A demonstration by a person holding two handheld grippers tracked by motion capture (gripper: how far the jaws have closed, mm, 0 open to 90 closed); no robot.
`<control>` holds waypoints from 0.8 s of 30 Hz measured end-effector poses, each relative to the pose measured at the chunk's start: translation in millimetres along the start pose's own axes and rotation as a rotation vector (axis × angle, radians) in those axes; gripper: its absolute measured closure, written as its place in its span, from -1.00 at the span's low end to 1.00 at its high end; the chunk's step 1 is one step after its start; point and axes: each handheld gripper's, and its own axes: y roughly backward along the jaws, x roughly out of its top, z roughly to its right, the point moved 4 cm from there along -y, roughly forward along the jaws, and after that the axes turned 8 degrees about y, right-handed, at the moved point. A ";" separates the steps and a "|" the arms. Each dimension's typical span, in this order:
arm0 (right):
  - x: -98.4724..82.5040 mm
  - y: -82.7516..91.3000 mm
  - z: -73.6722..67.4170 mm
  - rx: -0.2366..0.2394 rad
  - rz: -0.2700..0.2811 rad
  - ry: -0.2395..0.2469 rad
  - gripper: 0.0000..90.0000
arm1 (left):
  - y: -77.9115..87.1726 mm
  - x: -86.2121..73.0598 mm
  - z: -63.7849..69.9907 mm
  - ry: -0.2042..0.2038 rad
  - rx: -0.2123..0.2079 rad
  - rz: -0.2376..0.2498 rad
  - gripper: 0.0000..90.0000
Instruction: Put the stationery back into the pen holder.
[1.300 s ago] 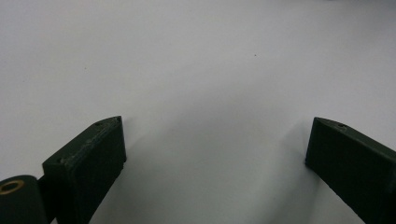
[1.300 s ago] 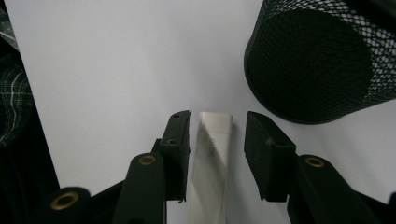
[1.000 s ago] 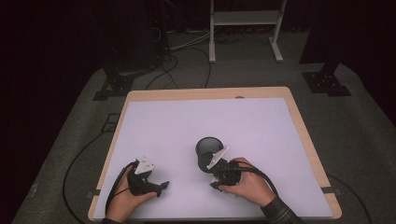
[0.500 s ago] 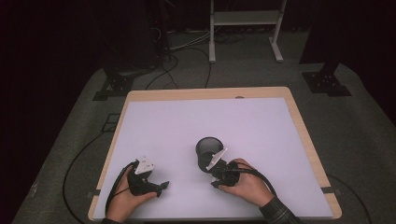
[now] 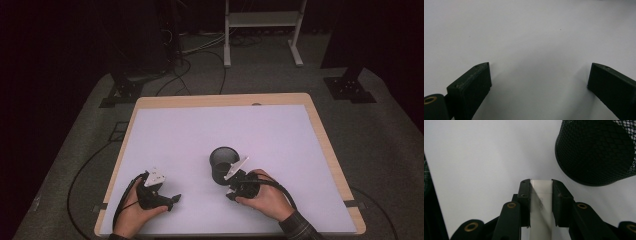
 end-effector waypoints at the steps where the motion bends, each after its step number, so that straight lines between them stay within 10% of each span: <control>1: 0.0 1.5 -0.2 0.008 0.009 -0.005 0.56 | 0.0 0.0 0.0 0.000 0.000 0.000 -0.91; 24: -5.7 53.3 8.1 0.017 0.159 -0.035 0.56 | -0.1 0.0 0.1 0.002 -0.001 0.000 -0.91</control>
